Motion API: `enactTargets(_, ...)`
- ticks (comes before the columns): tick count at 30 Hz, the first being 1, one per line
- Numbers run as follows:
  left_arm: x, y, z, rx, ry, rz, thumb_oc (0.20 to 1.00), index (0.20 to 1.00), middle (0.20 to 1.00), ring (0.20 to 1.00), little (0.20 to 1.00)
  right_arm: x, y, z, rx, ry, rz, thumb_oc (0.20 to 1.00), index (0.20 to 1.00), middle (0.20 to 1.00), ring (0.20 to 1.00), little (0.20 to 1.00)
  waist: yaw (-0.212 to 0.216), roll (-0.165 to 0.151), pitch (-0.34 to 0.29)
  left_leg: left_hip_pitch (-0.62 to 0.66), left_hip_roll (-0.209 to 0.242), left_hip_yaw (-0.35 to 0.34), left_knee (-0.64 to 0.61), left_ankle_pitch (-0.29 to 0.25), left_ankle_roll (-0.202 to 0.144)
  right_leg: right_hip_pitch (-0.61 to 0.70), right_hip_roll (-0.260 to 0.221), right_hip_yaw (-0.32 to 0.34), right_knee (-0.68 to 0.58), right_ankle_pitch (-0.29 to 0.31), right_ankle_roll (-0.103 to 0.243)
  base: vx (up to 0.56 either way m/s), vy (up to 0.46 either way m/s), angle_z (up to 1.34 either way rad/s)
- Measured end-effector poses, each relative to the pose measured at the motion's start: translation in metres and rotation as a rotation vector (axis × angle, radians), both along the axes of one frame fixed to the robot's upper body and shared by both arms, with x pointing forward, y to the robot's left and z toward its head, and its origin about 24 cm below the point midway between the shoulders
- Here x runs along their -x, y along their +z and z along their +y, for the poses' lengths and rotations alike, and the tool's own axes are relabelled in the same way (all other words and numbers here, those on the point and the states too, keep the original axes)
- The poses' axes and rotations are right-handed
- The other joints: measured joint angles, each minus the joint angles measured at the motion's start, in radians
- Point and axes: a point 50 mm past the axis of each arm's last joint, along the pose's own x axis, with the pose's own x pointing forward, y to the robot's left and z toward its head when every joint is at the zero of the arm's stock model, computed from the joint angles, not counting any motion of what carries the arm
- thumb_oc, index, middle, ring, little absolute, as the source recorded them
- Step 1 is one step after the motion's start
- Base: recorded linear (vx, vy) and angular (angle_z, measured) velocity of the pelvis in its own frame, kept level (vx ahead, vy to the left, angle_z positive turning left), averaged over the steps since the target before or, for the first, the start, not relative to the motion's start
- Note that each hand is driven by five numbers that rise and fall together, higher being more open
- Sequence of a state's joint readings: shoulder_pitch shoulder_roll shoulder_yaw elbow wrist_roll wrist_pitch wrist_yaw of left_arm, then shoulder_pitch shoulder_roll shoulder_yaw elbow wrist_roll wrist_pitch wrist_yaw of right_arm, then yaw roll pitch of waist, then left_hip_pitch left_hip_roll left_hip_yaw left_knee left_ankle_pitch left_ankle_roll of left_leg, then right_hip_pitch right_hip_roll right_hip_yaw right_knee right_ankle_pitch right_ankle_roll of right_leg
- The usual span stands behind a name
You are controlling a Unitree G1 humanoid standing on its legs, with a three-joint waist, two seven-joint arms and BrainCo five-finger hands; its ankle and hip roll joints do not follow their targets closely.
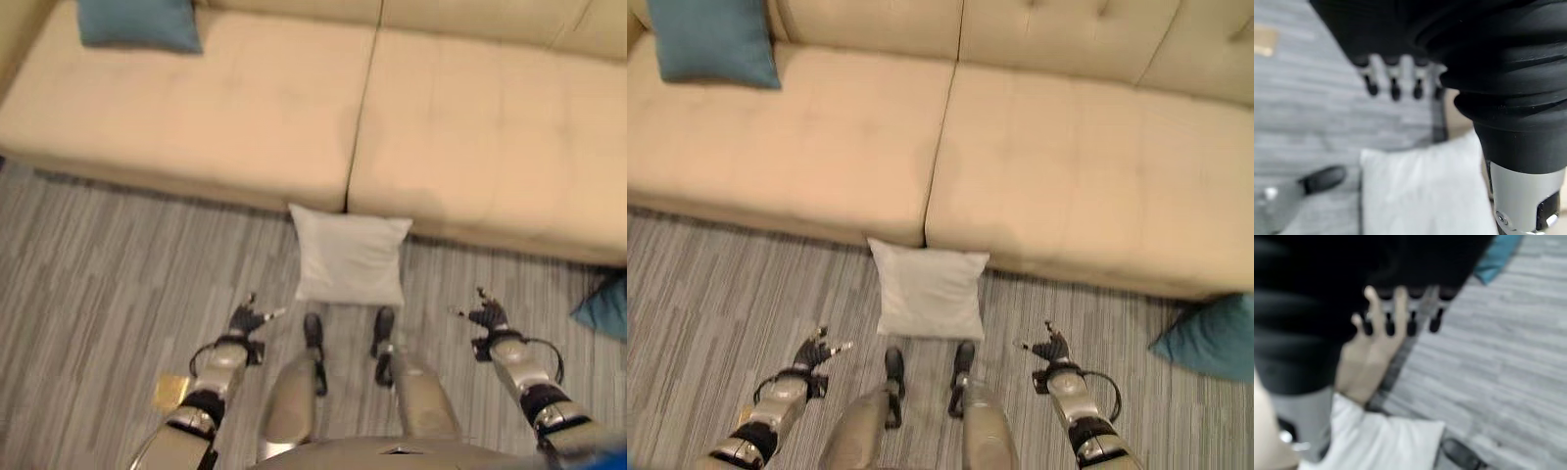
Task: Pick up all the scattered cushions and arrange them neatly on the sofa.
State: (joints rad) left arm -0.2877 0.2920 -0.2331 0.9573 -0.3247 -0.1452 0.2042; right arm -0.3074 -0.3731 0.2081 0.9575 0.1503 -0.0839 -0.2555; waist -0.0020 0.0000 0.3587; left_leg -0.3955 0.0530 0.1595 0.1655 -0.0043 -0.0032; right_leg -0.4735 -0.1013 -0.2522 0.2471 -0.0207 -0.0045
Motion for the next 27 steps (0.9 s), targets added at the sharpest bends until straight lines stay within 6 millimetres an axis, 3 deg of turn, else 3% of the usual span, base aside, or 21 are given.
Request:
enactTargets(3,-0.035,0.032,0.001,-0.018,0.025,-0.130,1.000,1.000,1.000,1.000,1.000,-0.037,0.034,0.006,-0.005,-0.010,-0.138,1.000,1.000,1.000,1.000,1.000,-0.008,-0.010,0.056,-0.151,0.002,0.006,0.115,-0.024,0.014,-0.148,-0.020,0.019,0.096,-0.007,-0.005,-0.18,0.041,-0.05)
enactTargets(4,-0.060,0.060,0.000,-0.032,0.032,-0.223,1.000,1.000,1.000,1.000,1.000,-0.060,0.063,0.008,0.000,-0.009,-0.246,1.000,1.000,1.000,1.000,1.000,-0.010,-0.010,0.073,-0.272,0.005,0.007,0.187,-0.036,0.021,-0.264,-0.031,0.027,0.154,-0.009,-0.008,-0.15,0.058,-0.03)
enactTargets(6,-0.087,0.097,0.000,-0.087,0.029,-0.335,1.000,1.000,1.000,1.000,1.000,-0.086,0.103,0.009,0.020,-0.015,-0.380,1.000,1.000,1.000,1.000,1.000,-0.016,-0.010,0.089,-0.428,0.007,0.008,0.280,-0.055,0.032,-0.413,-0.044,0.038,0.228,-0.018,-0.019,-0.09,0.074,0.01)
enactTargets(8,-0.120,0.159,-0.002,-0.150,0.023,-0.510,1.000,1.000,1.000,1.000,1.000,-0.118,0.168,0.021,0.043,0.000,-0.576,1.000,1.000,1.000,1.000,1.000,-0.029,-0.012,0.157,-0.577,0.014,0.007,0.419,-0.087,0.040,-0.557,-0.059,0.059,0.334,-0.026,-0.031,-0.05,0.126,-0.06)
enactTargets(11,-0.139,0.219,0.006,-0.216,0.023,-0.648,1.000,1.000,1.000,1.000,1.000,-0.137,0.238,0.026,0.090,0.022,-0.768,1.000,1.000,1.000,1.000,1.000,-0.043,-0.011,0.157,-0.780,0.022,0.016,0.544,-0.124,0.058,-0.756,-0.068,0.088,0.438,-0.040,-0.037,0.01,0.065,-0.11)
enactTargets(13,-0.148,0.254,0.003,-0.207,0.035,-0.729,1.000,1.000,1.000,1.000,1.000,-0.142,0.274,0.030,0.100,0.021,-0.865,1.000,1.000,1.000,1.000,1.000,-0.046,-0.013,0.181,-0.854,0.026,0.025,0.608,-0.132,0.067,-0.833,-0.073,0.100,0.485,-0.034,-0.047,0.04,0.070,-0.07)
enactTargets(19,-0.155,0.285,-0.006,-0.144,0.026,-0.802,1.000,1.000,1.000,1.000,1.000,-0.146,0.299,0.044,0.123,0.054,-0.926,1.000,1.000,1.000,1.000,1.000,-0.052,-0.013,0.147,-0.972,0.025,0.039,0.627,-0.142,0.076,-0.952,-0.075,0.121,0.490,-0.032,-0.034,0.04,0.031,-0.05)
enactTargets(22,-0.157,0.316,-0.010,-0.150,0.018,-0.869,1.000,1.000,1.000,1.000,1.000,-0.146,0.332,0.052,0.115,0.068,-1.009,1.000,1.000,1.000,1.000,1.000,-0.051,-0.013,0.140,-1.061,0.027,0.052,0.683,-0.153,0.084,-1.051,-0.076,0.141,0.548,-0.029,-0.039,0.09,0.017,-0.04)
enactTargets(23,-0.159,0.327,-0.015,-0.167,0.001,-0.891,1.000,1.000,1.000,1.000,1.000,-0.146,0.339,0.055,0.111,0.073,-1.024,1.000,1.000,1.000,1.000,1.000,-0.045,-0.012,0.140,-1.094,0.028,0.049,0.731,-0.171,0.086,-1.085,-0.076,0.146,0.593,-0.045,-0.048,0.13,0.043,-0.04)
enactTargets(27,-0.159,0.343,-0.017,-0.185,-0.002,-0.918,1.000,1.000,1.000,1.000,1.000,-0.147,0.346,0.064,0.125,0.105,-1.038,1.000,1.000,1.000,1.000,1.000,-0.039,-0.013,0.141,-1.150,0.048,0.043,0.859,-0.235,0.093,-1.150,-0.077,0.169,0.710,-0.088,-0.055,0.07,0.021,-0.10)
